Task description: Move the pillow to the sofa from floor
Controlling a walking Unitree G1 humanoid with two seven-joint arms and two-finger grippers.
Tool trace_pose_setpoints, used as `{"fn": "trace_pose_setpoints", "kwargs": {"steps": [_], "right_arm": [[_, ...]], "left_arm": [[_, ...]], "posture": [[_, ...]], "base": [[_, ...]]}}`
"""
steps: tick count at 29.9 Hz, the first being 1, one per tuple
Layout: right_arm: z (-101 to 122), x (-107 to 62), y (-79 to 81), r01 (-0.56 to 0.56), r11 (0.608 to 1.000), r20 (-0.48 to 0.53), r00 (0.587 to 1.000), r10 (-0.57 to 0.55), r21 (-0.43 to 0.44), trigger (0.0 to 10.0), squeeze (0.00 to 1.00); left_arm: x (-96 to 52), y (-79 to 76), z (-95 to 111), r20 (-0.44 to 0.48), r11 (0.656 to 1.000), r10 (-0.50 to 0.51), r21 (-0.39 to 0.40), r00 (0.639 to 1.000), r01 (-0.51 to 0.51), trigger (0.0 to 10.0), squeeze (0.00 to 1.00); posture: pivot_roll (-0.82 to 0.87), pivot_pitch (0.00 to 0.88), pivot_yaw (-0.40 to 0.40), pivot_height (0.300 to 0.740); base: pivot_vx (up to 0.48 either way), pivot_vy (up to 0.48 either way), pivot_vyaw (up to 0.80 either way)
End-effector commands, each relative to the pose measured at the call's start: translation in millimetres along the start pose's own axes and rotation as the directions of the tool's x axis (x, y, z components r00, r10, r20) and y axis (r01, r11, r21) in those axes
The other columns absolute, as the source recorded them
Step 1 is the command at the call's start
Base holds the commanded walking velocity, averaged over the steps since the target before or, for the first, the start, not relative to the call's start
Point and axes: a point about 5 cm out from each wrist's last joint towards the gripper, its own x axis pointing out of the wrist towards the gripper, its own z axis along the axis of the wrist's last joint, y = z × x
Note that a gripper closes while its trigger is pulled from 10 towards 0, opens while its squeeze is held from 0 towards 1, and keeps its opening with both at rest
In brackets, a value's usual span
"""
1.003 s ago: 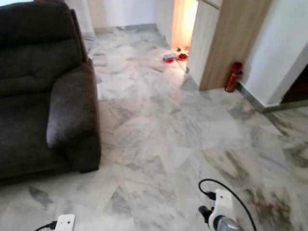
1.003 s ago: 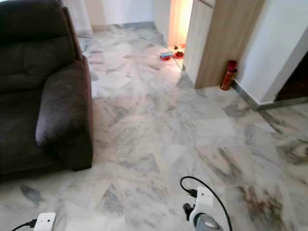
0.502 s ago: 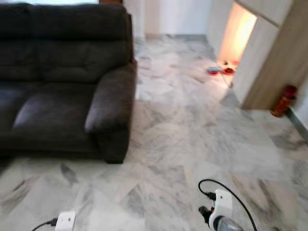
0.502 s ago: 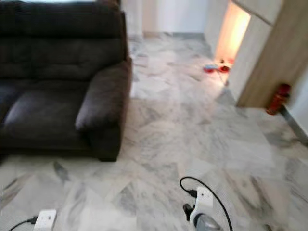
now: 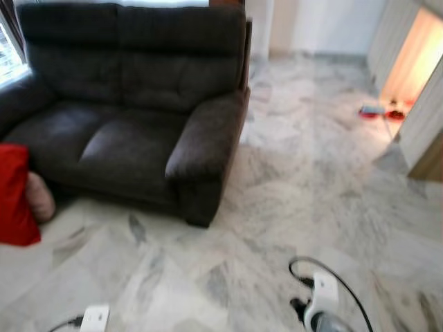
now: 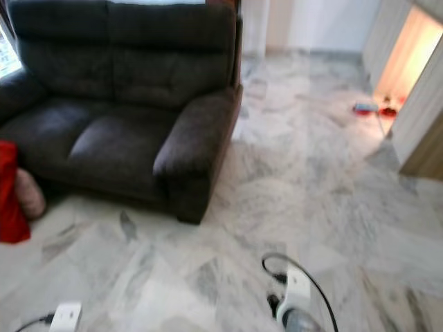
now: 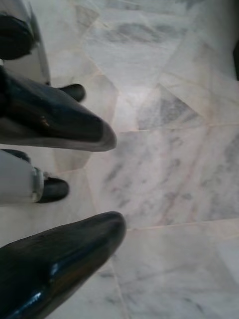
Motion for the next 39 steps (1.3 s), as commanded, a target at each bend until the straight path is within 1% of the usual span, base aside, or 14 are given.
{"fn": "trace_pose_setpoints", "kwargs": {"steps": [1, 6, 10, 14, 15, 17, 23, 25, 29, 34, 35, 36, 37, 39], "right_arm": [[1.3, 1.0, 6.4, -0.012, 1.000, 0.003, 1.000, 0.012, 0.027, 10.0, 0.00], [1.1, 1.0, 7.0, -0.010, 0.999, 0.009, 1.000, 0.010, 0.046, 10.0, 0.00], [0.9, 1.0, 6.0, 0.000, 0.999, -0.001, 1.000, 0.000, 0.035, 10.0, 0.00], [3.4, 0.9, 3.7, 0.006, 0.998, -0.006, 1.000, -0.006, -0.058, 10.0, 0.00], [4.0, 0.8, 1.8, 0.026, 0.993, -0.022, 0.999, -0.029, -0.112, 10.0, 0.00], [4.3, 0.7, 0.2, 0.046, 0.989, -0.029, 0.998, -0.051, -0.140, 10.0, 0.00], [-0.9, 0.7, 0.4, 0.106, 0.990, -0.050, 0.993, -0.111, -0.090, 10.0, 0.00], [-3.3, 0.8, 1.6, 0.109, 0.991, -0.060, 0.992, -0.114, -0.079, 10.0, 0.00], [-5.1, 0.8, 2.9, 0.100, 0.991, -0.075, 0.991, -0.107, -0.093, 10.0, 0.00], [-8.8, 1.0, 6.1, 0.105, 0.992, -0.092, 0.989, -0.111, -0.067, 10.0, 0.00], [-8.9, 1.0, 6.3, 0.104, 0.992, -0.096, 0.989, -0.111, -0.073, 10.0, 0.00], [-8.6, 1.0, 6.4, 0.098, 0.990, -0.099, 0.989, -0.108, -0.100, 10.0, 0.00], [-8.6, 1.0, 6.4, 0.098, 0.990, -0.099, 0.989, -0.108, -0.100, 10.0, 0.00], [-8.2, 0.8, 5.7, 0.090, 0.981, -0.121, 0.986, -0.112, -0.174, 10.0, 0.00]], "left_arm": [[-0.4, 2.5, -0.4, -0.012, 1.000, 0.000, 0.023, 1.000, 0.000, 10.0, 0.00], [-0.4, 2.8, -0.5, -0.013, 1.000, -0.003, 0.027, 1.000, 0.003, 10.0, 0.00], [-0.4, 2.6, -0.6, -0.014, 1.000, -0.002, 0.021, 1.000, 0.003, 10.0, 0.00], [-0.2, 1.8, -0.1, -0.012, 0.999, -0.005, 0.032, 1.000, 0.005, 10.0, 0.00], [-0.2, 1.6, 0.3, -0.010, 0.999, -0.007, 0.033, 1.000, 0.008, 10.0, 0.00], [-0.2, 1.5, 0.7, -0.010, 0.999, -0.009, 0.042, 1.000, 0.010, 10.0, 0.00], [-0.6, 3.8, -0.3, -0.019, 0.998, -0.003, 0.061, 1.000, 0.005, 10.0, 0.00], [-0.8, 4.9, -1.0, -0.022, 0.998, -0.002, 0.069, 1.000, 0.003, 10.0, 0.00], [-1.1, 5.8, -1.5, -0.022, 0.997, -0.001, 0.071, 1.000, 0.002, 10.0, 0.00], [-1.6, 8.6, -1.8, -0.023, 0.996, 0.002, 0.091, 1.000, 0.000, 10.0, 0.00], [-1.7, 8.9, -1.8, -0.023, 0.996, 0.002, 0.093, 1.000, 0.000, 10.0, 0.00], [-1.8, 9.3, -1.7, -0.023, 0.995, 0.003, 0.096, 1.000, 0.000, 10.0, 0.00], [-1.8, 9.3, -1.7, -0.023, 0.995, 0.003, 0.096, 1.000, 0.000, 10.0, 0.00], [-1.9, 9.8, -1.7, -0.022, 0.995, 0.002, 0.098, 1.000, 0.000, 10.0, 0.00]], "posture": [[-0.02, 0.028, -0.013, 0.740], [-0.02, 0.030, -0.012, 0.740], [-0.02, 0.034, -0.012, 0.740], [-0.01, 0.036, -0.011, 0.740], [-0.01, 0.035, -0.012, 0.740], [-0.01, 0.036, -0.012, 0.740], [-0.03, 0.028, 0.005, 0.740], [-0.03, 0.025, 0.015, 0.740], [-0.02, 0.025, 0.024, 0.740], [-0.02, 0.026, 0.039, 0.740], [-0.02, 0.027, 0.040, 0.740], [-0.01, 0.028, 0.040, 0.740], [-0.01, 0.028, 0.040, 0.740], [-0.01, 0.028, 0.041, 0.740]], "base": [[0.000, 0.000, 0.00], [0.000, 0.000, 0.00], [0.000, 0.000, 0.00], [0.000, 0.000, 0.00], [0.000, 0.000, 0.00], [0.000, 0.000, 0.00], [0.000, 0.000, 0.00], [0.000, 0.000, 0.00], [0.000, 0.000, 0.00], [0.000, 0.000, 0.00], [0.000, 0.000, 0.00], [0.000, 0.000, 0.00], [0.000, 0.000, 0.00], [0.000, 0.000, 0.00]]}}
